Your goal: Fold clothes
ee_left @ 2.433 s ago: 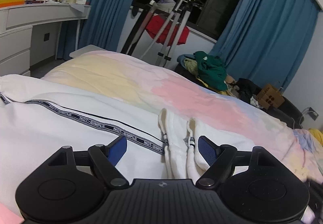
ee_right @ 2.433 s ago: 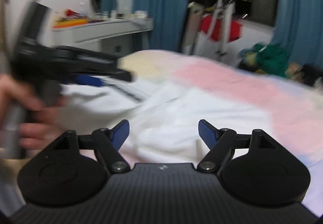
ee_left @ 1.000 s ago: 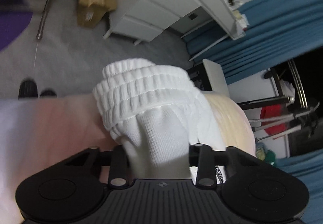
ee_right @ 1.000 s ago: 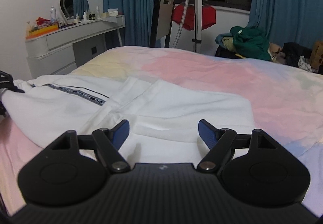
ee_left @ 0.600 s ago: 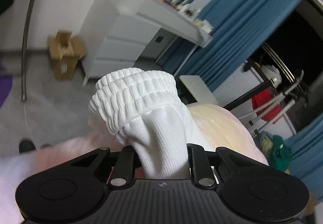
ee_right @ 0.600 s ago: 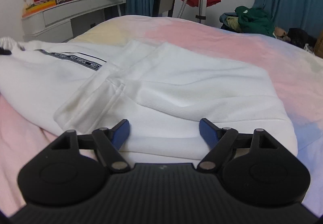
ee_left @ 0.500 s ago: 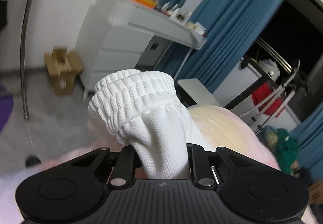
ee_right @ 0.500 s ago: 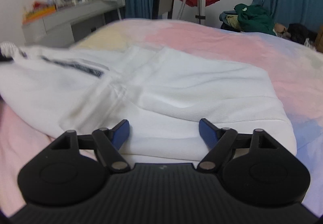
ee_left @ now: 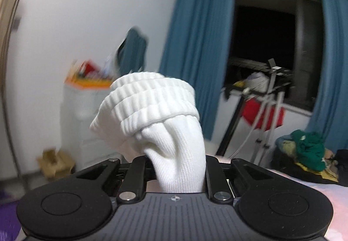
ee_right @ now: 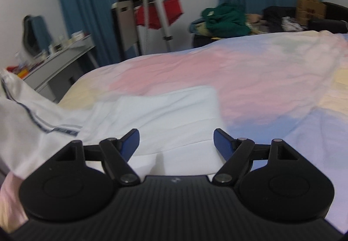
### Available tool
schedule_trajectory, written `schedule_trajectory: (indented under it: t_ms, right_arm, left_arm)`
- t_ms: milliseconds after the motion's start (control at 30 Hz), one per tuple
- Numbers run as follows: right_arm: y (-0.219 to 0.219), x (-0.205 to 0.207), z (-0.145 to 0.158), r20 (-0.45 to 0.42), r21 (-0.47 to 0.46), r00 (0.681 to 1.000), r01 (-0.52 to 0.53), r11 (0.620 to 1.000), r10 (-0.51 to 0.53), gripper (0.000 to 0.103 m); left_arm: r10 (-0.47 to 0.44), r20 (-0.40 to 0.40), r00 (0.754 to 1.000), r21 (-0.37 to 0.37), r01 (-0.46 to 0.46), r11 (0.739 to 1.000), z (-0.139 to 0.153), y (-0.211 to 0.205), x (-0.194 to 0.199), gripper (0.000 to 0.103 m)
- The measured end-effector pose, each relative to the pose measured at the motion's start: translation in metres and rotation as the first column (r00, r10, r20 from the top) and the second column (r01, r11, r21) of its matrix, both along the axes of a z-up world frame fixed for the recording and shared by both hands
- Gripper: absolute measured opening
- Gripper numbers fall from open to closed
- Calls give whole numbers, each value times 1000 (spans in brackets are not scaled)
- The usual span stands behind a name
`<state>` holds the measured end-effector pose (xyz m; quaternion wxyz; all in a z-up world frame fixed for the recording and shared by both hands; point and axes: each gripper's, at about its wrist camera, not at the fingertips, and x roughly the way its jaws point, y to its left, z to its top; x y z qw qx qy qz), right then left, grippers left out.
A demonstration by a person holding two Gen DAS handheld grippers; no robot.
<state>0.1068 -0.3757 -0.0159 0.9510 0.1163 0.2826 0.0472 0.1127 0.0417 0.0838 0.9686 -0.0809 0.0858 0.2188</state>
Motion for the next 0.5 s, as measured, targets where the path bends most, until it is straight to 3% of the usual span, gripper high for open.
schedule_trajectory:
  t_ms: [167,300,400,500]
  right_arm:
    - [-27,3,5,11,26,995,99,995,-100,77]
    - [-49,3,7,23,49,981,193,980,-194,77]
    - [-66,1,8,39,64,962,266,962,-269,77]
    - [-84,1,8,44,105,942,327,939,-332,77]
  left_arm:
    - [-86,53,995,83,82,993,18,-105,16,15]
    - [-157,39,987,157,149,976,12,-187,31,15]
    - [-226,1,974,218,220,951,-3,-246,41,15]
    - [-302,-69,951,295,309,904,-36,-304,46,15]
